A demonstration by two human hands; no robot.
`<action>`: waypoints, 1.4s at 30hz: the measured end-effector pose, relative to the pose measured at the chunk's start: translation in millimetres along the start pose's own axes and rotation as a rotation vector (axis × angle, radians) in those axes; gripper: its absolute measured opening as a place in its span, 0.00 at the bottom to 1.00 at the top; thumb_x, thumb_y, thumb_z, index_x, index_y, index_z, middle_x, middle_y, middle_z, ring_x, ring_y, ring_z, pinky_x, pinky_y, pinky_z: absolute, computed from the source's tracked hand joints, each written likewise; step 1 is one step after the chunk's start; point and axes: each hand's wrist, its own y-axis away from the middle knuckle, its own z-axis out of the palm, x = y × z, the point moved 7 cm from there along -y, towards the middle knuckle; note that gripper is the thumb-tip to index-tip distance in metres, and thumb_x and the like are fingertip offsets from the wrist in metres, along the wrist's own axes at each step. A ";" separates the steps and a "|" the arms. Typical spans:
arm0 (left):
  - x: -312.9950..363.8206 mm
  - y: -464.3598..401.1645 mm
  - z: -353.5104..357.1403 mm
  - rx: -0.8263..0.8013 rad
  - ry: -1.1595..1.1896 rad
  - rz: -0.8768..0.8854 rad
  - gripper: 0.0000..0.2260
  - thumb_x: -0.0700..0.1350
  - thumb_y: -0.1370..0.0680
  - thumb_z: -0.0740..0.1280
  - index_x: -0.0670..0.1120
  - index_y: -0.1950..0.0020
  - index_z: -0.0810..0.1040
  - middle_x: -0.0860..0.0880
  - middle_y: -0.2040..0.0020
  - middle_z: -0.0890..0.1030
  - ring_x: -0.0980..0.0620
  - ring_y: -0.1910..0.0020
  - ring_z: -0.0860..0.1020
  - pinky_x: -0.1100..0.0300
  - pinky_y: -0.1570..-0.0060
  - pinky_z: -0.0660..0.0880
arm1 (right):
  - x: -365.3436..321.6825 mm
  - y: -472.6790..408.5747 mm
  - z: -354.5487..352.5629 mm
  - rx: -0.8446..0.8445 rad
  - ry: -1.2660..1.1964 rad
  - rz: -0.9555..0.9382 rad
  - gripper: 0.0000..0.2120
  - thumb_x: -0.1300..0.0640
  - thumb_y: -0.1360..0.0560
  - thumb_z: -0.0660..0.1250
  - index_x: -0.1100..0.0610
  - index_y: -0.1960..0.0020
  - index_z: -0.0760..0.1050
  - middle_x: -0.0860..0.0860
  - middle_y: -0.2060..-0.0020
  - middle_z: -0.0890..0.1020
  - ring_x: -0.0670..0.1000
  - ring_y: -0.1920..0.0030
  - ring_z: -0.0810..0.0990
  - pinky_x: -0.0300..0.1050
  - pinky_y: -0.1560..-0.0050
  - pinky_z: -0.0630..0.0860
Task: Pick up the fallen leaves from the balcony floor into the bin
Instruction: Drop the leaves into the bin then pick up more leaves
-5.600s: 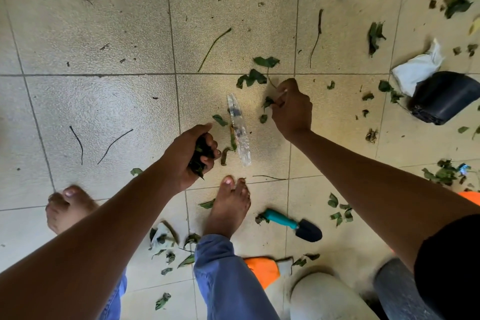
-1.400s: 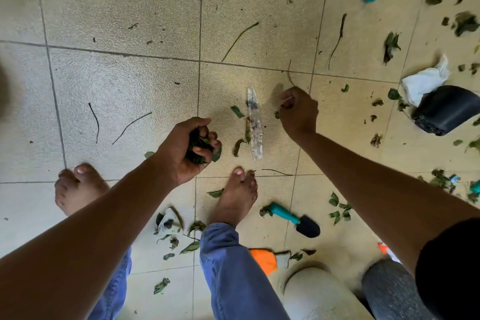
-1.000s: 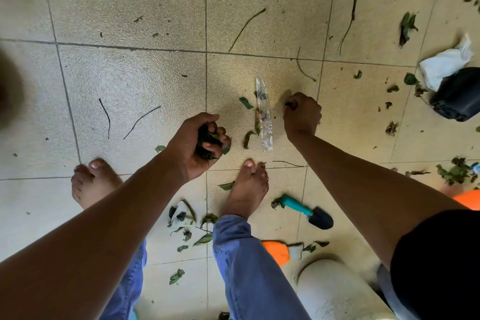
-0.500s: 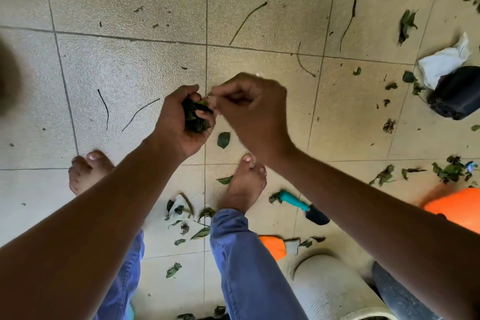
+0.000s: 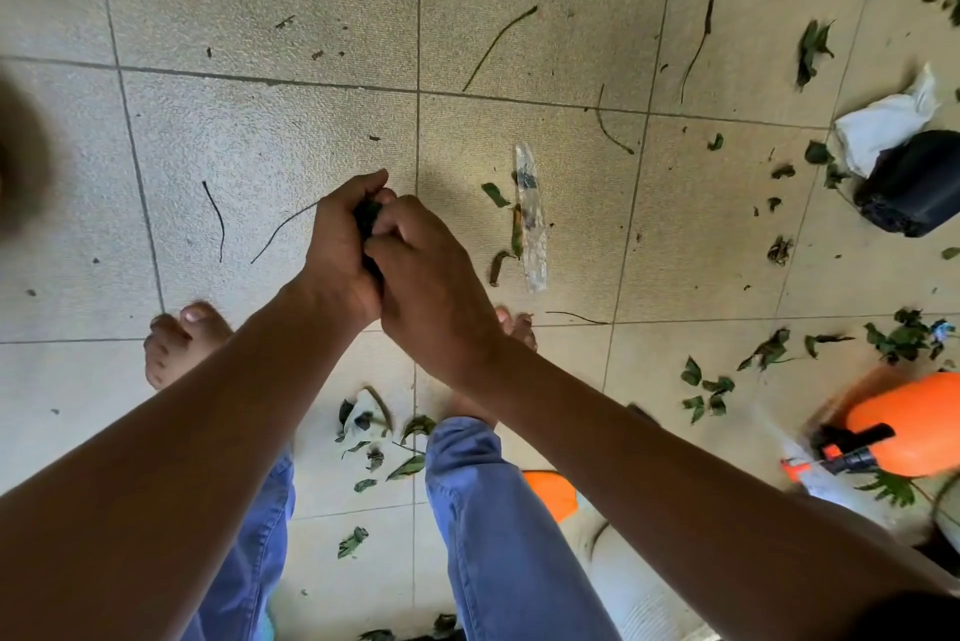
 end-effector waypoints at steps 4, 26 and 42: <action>-2.5 4.9 -5.0 0.027 0.020 -0.040 0.18 0.53 0.23 0.66 0.49 0.69 0.65 0.51 0.68 0.64 0.52 0.69 0.68 0.61 0.65 0.69 | -10.3 5.7 -12.8 0.070 -0.106 -0.013 0.02 0.71 0.29 0.68 0.67 0.57 0.78 0.61 0.52 0.77 0.57 0.53 0.77 0.47 0.57 0.74; -27.4 20.0 -18.1 0.053 0.189 -0.150 0.17 0.45 0.20 0.64 0.46 0.69 0.68 0.50 0.65 0.69 0.54 0.65 0.72 0.69 0.79 0.64 | 221.6 5.2 -40.0 0.083 0.318 0.988 0.18 0.45 0.26 0.67 0.54 0.41 0.76 0.53 0.46 0.80 0.58 0.46 0.80 0.47 0.55 0.72; -35.8 14.2 -13.6 0.098 0.101 -0.146 0.17 0.45 0.20 0.65 0.46 0.68 0.68 0.50 0.65 0.69 0.54 0.65 0.72 0.69 0.78 0.62 | 230.0 17.3 -82.6 0.253 0.364 0.555 0.17 0.65 0.29 0.66 0.55 0.41 0.78 0.56 0.45 0.79 0.58 0.47 0.79 0.52 0.49 0.78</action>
